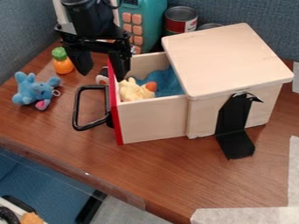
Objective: Take the duck out of the wooden drawer
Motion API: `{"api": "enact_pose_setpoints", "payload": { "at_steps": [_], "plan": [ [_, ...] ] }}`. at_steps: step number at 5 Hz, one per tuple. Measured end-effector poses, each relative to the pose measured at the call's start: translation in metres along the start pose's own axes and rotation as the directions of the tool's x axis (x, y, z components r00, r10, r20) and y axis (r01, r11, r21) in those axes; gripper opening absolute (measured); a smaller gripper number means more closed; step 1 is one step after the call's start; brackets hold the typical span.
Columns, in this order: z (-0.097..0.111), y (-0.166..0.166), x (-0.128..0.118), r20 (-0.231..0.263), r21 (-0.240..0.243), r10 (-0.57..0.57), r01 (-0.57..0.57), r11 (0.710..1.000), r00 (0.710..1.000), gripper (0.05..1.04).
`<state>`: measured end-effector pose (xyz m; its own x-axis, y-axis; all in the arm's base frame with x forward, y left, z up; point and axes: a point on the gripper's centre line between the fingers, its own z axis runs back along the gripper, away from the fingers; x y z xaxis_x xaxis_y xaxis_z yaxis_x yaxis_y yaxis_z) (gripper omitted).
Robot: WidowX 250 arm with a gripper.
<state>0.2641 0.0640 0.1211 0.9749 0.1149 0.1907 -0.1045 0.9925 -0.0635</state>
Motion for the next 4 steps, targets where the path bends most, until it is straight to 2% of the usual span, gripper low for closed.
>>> {"api": "enact_pose_setpoints", "payload": {
  "at_steps": [1, 2, 3, 4],
  "plan": [
    [-0.007, 0.000, -0.003, -0.028, -0.002, 0.007, -0.007, 1.000, 1.000, 0.999],
    [-0.027, -0.014, -0.001, -0.075, 0.023, -0.006, 0.008, 1.000, 0.997, 0.999],
    [-0.038, -0.020, 0.000, -0.095, 0.033, -0.014, 0.017, 0.999, 0.995, 0.999],
    [-0.040, -0.027, 0.003, -0.077, 0.038, -0.019, 0.022, 0.999, 0.997, 0.964]
  ]
}}
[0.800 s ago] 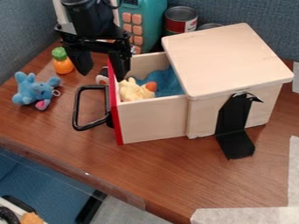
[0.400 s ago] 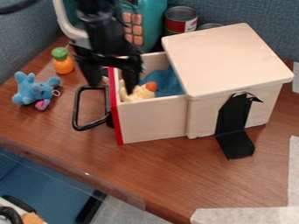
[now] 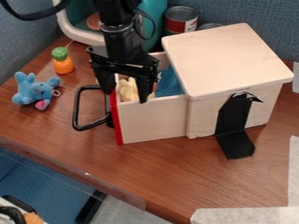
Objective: Take the duck out of the wooden drawer
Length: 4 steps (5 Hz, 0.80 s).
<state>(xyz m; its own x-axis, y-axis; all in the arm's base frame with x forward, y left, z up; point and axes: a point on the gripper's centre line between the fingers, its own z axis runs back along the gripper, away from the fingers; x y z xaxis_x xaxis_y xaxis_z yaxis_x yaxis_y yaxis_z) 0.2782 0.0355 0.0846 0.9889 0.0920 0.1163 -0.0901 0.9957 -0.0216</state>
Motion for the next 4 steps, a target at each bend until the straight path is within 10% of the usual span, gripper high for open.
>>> {"api": "enact_pose_setpoints", "payload": {
  "at_steps": [2, 4],
  "plan": [
    [-0.001, 0.003, 0.001, 0.005, 0.014, 0.007, -0.007, 1.000, 1.000, 0.370],
    [0.029, 0.015, 0.005, 0.046, 0.007, 0.065, -0.065, 0.998, 0.997, 0.072]
  ]
}}
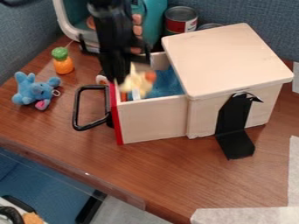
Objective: Take the duck out of the wooden drawer
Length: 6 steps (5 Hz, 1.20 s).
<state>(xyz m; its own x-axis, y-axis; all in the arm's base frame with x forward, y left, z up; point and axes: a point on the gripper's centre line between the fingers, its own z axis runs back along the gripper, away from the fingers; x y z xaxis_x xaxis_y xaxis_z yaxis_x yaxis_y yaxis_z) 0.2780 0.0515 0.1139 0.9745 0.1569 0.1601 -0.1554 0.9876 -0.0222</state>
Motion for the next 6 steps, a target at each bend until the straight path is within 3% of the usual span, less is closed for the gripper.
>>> {"api": "enact_pose_setpoints", "payload": {
  "at_steps": [1, 2, 3, 4, 5, 6],
  "plan": [
    [0.052, 0.024, -0.003, 0.099, -0.051, 0.075, -0.070, 0.996, 0.992, 0.064],
    [0.095, 0.068, -0.017, 0.168, -0.109, 0.209, -0.192, 0.975, 0.963, 0.064],
    [0.099, 0.100, -0.032, 0.162, -0.099, 0.256, -0.242, 0.965, 0.953, 0.064],
    [0.070, 0.129, -0.047, 0.123, -0.028, 0.278, -0.277, 0.961, 0.953, 0.063],
    [0.027, 0.141, -0.058, 0.137, 0.035, 0.291, -0.298, 0.954, 0.947, 0.061],
    [-0.013, 0.151, -0.070, 0.121, 0.046, 0.361, -0.368, 0.929, 0.925, 0.060]
  ]
}}
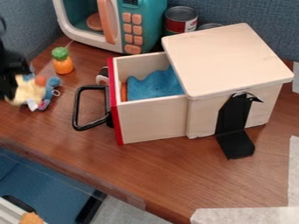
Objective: Take the duck out of the wooden drawer
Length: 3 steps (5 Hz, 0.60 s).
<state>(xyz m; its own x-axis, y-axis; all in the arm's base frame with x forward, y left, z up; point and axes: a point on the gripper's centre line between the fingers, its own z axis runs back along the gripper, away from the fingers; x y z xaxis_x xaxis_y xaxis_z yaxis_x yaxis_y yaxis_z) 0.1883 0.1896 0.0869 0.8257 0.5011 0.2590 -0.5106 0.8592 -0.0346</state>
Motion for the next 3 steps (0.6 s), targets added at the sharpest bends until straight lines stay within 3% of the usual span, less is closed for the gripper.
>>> {"api": "enact_pose_setpoints", "payload": {
  "at_steps": [1, 2, 3],
  "plan": [
    [-0.032, 0.006, -0.001, -0.028, 0.034, 0.027, -0.026, 0.999, 0.999, 0.060],
    [-0.056, 0.004, -0.009, -0.104, 0.069, 0.041, -0.034, 0.997, 0.994, 0.075],
    [-0.054, 0.008, -0.004, -0.093, 0.090, 0.076, -0.068, 0.994, 0.993, 0.224]
  ]
}}
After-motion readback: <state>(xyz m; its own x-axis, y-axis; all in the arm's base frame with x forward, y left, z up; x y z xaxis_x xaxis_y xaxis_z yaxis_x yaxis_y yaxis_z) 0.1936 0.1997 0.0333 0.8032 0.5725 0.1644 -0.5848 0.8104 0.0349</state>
